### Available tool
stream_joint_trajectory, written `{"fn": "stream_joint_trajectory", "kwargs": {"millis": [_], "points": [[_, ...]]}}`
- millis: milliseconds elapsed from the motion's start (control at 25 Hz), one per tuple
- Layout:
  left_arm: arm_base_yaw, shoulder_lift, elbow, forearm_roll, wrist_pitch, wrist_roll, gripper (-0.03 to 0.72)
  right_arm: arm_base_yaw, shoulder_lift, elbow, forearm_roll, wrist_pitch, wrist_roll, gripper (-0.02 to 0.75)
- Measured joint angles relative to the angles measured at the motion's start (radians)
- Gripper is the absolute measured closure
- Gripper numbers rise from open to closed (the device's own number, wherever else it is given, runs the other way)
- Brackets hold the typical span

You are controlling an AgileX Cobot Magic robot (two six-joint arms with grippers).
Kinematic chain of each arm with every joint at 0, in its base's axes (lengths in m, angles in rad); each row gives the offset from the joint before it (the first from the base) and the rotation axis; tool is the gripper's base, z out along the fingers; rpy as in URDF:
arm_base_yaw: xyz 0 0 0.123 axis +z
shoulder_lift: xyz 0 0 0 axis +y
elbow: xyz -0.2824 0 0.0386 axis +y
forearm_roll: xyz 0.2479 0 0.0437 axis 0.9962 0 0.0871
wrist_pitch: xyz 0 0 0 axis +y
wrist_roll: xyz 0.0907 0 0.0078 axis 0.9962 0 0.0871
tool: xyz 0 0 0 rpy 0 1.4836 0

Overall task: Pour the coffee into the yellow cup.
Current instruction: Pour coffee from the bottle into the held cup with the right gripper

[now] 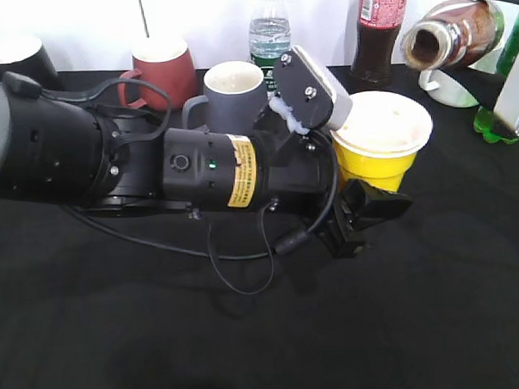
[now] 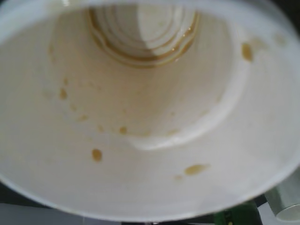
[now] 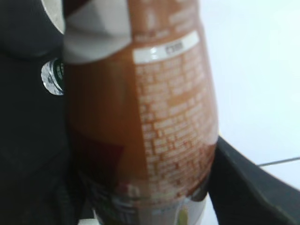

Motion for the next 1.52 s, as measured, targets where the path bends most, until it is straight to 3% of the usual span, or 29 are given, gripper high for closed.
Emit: {"fn": "stream_joint_trajectory", "kwargs": {"millis": [640, 1520], "points": [[-0.006, 0.0, 0.0, 0.002, -0.004, 0.0, 0.23, 0.0, 0.0, 0.0, 0.045, -0.002, -0.207, 0.192], [-0.006, 0.0, 0.0, 0.007, 0.001, 0.0, 0.23, 0.0, 0.0, 0.0, 0.061, -0.034, -0.317, 0.192]]}}
